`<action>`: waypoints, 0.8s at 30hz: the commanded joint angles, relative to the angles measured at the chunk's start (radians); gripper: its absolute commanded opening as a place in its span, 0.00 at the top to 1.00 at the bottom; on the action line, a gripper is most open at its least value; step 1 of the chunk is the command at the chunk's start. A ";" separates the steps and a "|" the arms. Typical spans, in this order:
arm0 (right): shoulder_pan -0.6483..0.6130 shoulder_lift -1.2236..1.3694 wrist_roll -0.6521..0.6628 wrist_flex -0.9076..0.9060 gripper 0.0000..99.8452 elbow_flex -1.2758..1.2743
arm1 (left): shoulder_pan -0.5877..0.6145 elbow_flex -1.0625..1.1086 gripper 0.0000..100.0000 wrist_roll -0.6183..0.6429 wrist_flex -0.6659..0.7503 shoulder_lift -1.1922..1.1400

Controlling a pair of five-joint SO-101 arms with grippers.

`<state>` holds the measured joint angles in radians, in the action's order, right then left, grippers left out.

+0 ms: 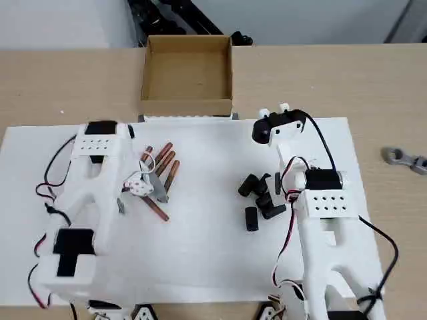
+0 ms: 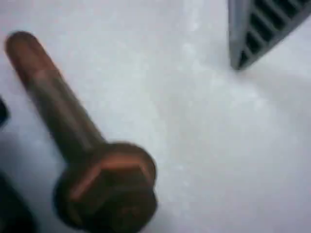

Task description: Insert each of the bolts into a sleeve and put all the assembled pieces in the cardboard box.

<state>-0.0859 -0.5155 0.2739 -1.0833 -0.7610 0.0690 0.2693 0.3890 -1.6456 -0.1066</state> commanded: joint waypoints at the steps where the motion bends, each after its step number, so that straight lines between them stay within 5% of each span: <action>1: 0.010 -0.045 -0.009 -0.005 0.97 0.017 | -0.017 -0.071 0.67 0.021 -0.002 0.120; 11: 0.012 -0.044 -0.011 -0.001 0.97 0.017 | -0.091 -0.042 0.67 0.064 0.008 0.130; 24: 0.012 -0.047 -0.009 -0.002 0.97 0.017 | -0.035 0.222 0.77 0.161 0.287 0.127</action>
<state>-0.0859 -0.5155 0.2739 -1.0833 -0.7610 0.0245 0.4810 0.5547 -1.3940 -0.0207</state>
